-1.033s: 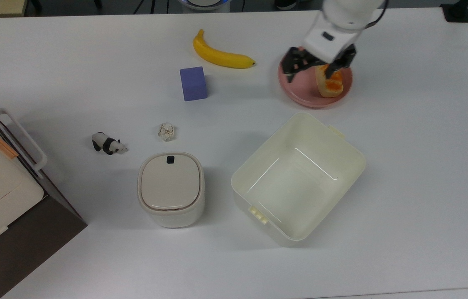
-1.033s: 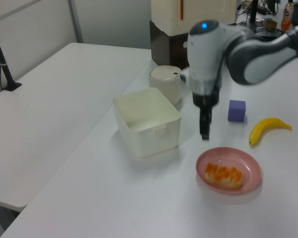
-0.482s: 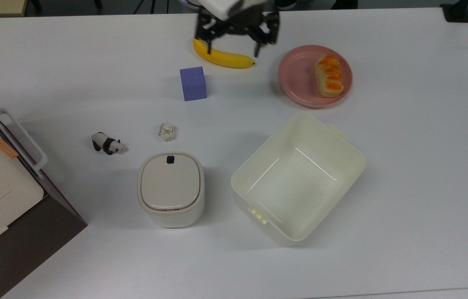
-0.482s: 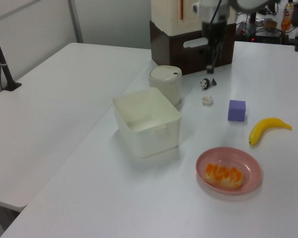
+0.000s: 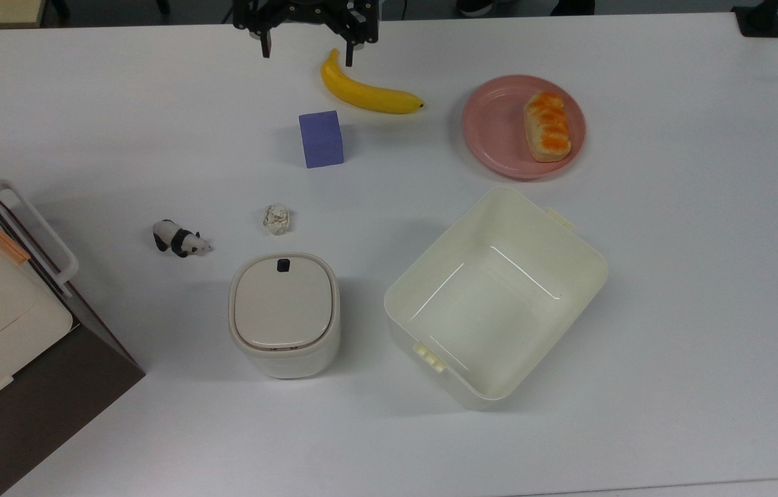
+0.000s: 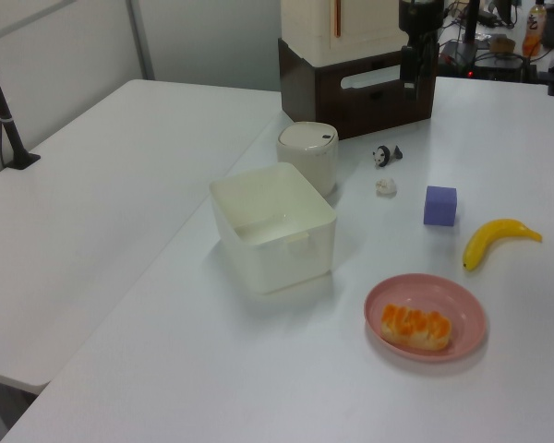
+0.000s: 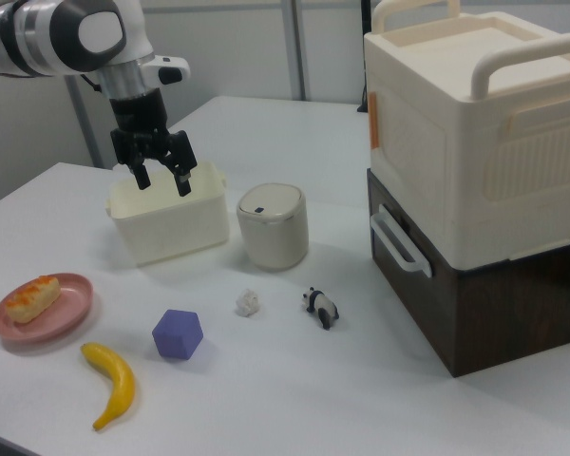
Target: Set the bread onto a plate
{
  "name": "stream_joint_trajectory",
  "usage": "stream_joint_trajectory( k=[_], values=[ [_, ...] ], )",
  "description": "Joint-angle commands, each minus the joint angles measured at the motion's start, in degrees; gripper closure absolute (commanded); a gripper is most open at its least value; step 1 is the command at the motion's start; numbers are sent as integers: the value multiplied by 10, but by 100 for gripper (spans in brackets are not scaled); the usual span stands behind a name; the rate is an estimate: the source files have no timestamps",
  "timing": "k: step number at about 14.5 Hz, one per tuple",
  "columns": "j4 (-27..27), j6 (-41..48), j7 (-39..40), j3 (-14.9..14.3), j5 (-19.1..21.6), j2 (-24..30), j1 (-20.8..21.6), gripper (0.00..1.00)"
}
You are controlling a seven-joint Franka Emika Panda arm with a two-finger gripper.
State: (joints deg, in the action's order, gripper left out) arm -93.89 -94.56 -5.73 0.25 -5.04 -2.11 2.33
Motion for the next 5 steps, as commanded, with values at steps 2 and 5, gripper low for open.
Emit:
stream_joint_trajectory(
  k=[2, 5],
  values=[
    [-12, 22, 6, 19, 9, 21, -22, 0],
    [-11, 21, 6, 15, 8, 21, -24, 0]
  ],
)
